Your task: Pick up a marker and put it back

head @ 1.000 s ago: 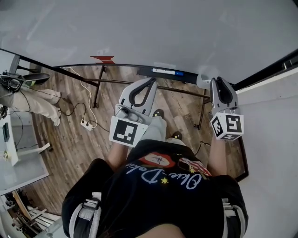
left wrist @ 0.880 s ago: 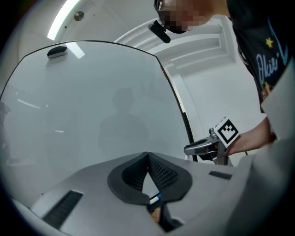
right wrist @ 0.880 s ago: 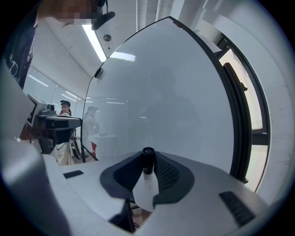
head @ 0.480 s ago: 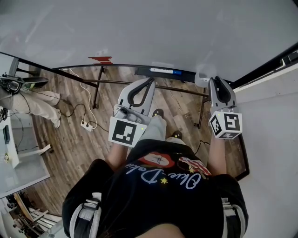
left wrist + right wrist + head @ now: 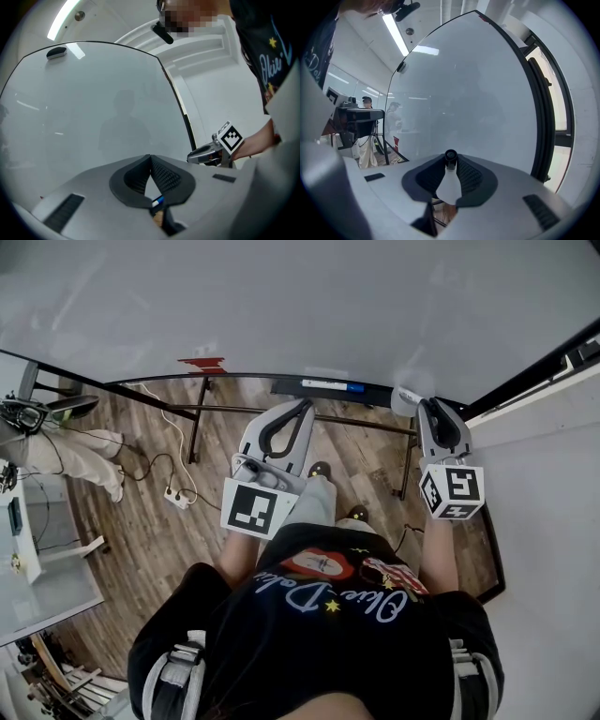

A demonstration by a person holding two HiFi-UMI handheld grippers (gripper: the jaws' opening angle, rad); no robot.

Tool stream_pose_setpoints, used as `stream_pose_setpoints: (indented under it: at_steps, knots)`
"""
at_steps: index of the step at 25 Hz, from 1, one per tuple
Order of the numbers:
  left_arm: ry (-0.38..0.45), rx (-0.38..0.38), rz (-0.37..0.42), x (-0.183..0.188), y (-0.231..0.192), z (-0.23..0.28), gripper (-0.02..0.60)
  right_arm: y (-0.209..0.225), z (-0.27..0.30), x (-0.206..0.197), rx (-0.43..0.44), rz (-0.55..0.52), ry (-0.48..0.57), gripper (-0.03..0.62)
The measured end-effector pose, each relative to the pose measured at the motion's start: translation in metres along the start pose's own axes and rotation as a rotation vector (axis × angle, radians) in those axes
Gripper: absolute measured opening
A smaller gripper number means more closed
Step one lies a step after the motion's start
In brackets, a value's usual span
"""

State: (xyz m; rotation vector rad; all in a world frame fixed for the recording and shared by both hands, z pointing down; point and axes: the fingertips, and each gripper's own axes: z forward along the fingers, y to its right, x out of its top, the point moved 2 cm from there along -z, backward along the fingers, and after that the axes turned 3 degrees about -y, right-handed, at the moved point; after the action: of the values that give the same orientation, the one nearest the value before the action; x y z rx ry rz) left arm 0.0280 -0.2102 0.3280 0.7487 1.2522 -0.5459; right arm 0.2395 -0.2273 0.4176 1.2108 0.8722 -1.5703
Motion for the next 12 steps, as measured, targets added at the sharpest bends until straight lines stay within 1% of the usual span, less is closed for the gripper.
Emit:
stream_pose_setpoints:
  at_steps: [3, 8, 12]
  knots:
    - [-0.026, 0.0, 0.009, -0.0036, -0.0006, 0.0015, 0.003, 0.0036, 0.0025, 0.0006, -0.007, -0.002, 0.005, 0.074]
    - [0.007, -0.002, 0.009, 0.0009, 0.0009, 0.0032, 0.003, 0.0055, 0.0001, 0.0, -0.028, -0.012, 0.007, 0.08]
    - [0.005, -0.001, 0.001, 0.0007, 0.0016, 0.0026, 0.003, 0.0046, -0.0014, 0.0, -0.018, -0.004, 0.003, 0.114]
